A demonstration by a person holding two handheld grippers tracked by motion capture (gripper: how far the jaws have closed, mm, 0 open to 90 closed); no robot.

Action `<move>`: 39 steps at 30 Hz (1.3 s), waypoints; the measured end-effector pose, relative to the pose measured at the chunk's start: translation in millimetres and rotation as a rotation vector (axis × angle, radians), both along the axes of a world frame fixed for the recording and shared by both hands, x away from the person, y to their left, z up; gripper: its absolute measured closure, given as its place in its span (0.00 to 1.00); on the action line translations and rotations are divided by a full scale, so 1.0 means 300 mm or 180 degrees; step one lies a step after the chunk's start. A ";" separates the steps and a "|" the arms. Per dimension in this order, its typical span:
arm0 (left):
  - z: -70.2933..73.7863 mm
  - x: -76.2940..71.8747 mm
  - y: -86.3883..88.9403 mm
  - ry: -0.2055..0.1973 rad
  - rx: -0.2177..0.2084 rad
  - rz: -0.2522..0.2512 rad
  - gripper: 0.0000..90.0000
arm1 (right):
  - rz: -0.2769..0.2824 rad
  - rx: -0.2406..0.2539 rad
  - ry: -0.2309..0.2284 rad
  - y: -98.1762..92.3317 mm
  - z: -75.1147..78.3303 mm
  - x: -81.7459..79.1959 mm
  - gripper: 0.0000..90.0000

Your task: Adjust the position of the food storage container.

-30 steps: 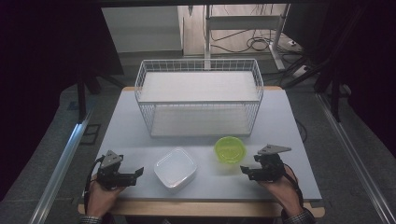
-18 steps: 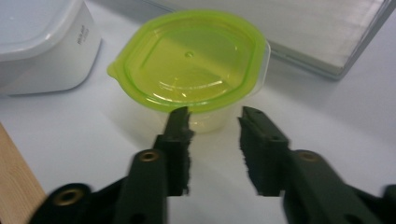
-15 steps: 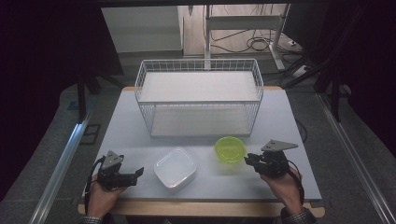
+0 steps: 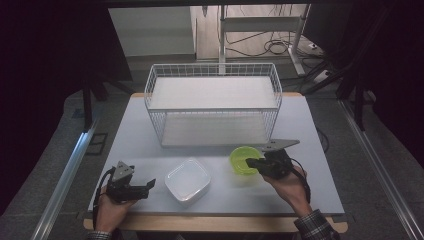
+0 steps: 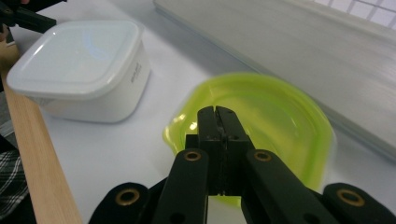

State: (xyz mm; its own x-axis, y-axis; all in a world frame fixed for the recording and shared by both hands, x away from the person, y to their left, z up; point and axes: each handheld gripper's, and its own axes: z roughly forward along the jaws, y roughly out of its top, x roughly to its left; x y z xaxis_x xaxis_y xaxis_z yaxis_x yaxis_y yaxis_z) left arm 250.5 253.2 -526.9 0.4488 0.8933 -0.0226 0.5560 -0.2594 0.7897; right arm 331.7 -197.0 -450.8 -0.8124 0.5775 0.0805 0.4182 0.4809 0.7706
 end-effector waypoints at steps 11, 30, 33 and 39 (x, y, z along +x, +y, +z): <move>-0.001 0.003 -0.001 -0.0017 0.0043 0.0019 0.08 | 0.0223 -0.0023 0.0109 0.139 -0.025 0.069 1.00; -0.003 0.005 -0.004 -0.0004 0.0094 0.0022 0.08 | 0.0275 -0.0303 0.0143 0.204 -0.097 0.103 1.00; -0.003 0.005 -0.004 -0.0002 0.0096 0.0025 0.08 | 0.0161 -0.0290 0.0143 0.183 -0.098 0.115 1.00; -0.002 0.005 -0.005 0.0013 0.0095 0.0020 0.08 | -0.0040 -0.0302 0.0120 0.125 -0.097 0.132 1.00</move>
